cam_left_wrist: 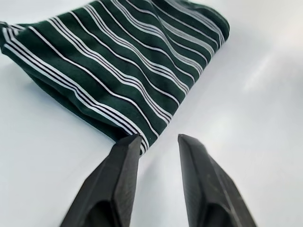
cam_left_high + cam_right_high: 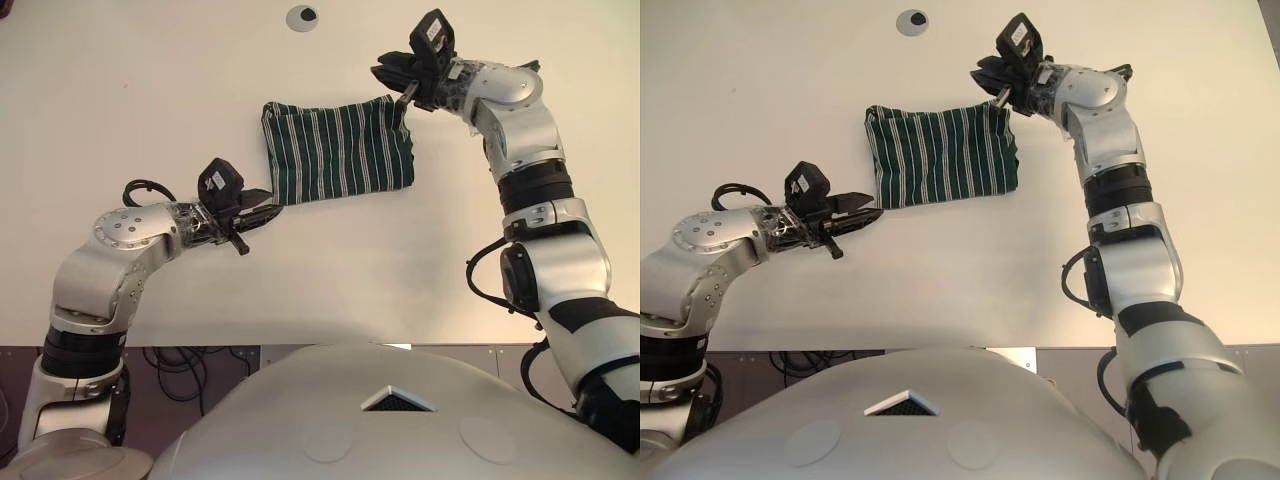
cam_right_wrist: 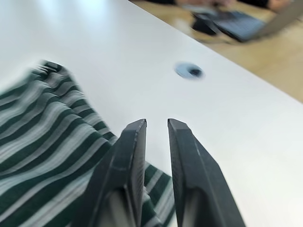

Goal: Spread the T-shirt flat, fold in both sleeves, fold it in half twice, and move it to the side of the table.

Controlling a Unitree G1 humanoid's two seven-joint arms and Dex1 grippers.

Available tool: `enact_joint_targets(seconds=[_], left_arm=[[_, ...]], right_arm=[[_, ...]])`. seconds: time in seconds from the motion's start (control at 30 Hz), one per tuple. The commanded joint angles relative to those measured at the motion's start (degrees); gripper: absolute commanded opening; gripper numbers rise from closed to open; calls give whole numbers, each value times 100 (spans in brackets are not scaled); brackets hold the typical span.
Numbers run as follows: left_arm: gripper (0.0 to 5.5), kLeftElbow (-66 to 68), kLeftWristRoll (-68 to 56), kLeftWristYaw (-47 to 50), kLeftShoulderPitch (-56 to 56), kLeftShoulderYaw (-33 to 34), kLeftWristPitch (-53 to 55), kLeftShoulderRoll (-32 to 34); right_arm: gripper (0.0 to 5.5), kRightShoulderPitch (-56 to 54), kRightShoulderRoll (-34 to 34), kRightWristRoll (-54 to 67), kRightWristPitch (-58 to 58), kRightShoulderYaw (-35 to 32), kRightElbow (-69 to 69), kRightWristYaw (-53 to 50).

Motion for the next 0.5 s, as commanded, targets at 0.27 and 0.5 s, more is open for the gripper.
enact_joint_targets(seconds=[0.27, 0.5], left_arm=[[141, 29, -47, 34, -11, 90, 60, 30], [141, 144, -3, -67, -68, 19, 37, 104]], right_arm=[[80, -13, 80, -674, -534, 797, 1088, 818], [80, -247, 62, -1419, -481, 814, 3302, -1439]])
